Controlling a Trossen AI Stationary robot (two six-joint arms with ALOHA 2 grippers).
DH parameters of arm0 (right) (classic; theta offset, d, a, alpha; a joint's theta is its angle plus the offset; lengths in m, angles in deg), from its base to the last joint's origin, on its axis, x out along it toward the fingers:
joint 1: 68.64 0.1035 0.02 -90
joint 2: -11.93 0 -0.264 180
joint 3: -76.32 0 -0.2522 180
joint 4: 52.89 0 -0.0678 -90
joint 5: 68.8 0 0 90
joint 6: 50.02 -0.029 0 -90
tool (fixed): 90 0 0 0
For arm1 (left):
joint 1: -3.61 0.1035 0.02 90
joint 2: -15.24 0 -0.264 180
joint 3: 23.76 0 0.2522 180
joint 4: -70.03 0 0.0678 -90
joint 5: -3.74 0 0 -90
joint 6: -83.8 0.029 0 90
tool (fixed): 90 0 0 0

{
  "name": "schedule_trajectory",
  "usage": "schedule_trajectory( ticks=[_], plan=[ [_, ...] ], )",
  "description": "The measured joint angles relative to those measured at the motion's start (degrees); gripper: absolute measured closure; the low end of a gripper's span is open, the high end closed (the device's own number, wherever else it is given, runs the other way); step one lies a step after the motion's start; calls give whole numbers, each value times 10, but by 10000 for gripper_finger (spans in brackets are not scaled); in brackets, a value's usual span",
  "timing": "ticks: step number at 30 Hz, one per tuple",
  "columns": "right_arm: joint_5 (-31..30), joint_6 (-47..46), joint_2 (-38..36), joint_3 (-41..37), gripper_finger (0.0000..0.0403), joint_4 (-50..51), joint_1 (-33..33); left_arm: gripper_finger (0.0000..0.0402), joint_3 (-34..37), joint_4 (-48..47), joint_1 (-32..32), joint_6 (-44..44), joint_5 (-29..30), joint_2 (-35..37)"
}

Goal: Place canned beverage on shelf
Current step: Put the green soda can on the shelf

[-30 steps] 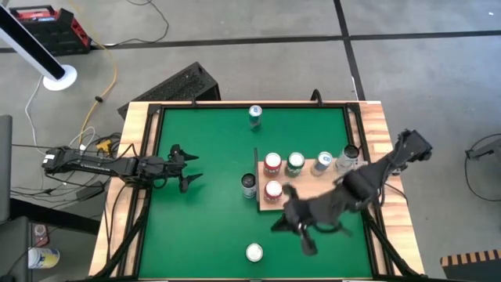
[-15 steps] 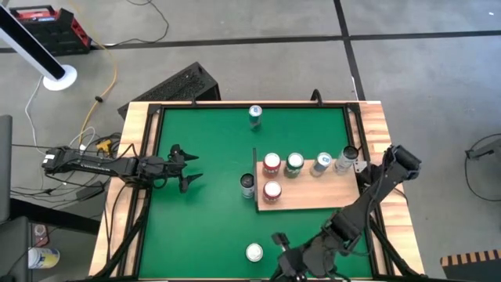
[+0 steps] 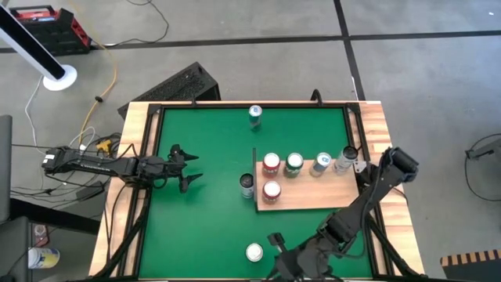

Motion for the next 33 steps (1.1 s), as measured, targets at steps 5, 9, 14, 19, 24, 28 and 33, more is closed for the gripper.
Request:
schedule_trajectory(
  ticks=[5,9,14,19,24,28,33],
  plan=[
    [-1,11,-1,1,283,30,-19,68,0,0,0,0,0,0],
    [-7,48,-1,1,208,25,-30,68,0,0,0,0,0,0],
    [-35,83,-1,1,122,30,-32,68,0,0,0,0,0,0],
    [-45,111,-1,1,69,31,-32,68,0,0,0,0,0,0],
    [-47,108,17,1,39,25,-47,68,0,0,0,0,0,0],
    [-46,107,41,3,34,15,-57,68,0,0,0,0,1,0],
    [-46,108,71,2,33,27,-59,68,0,0,0,0,0,0]
  ],
)
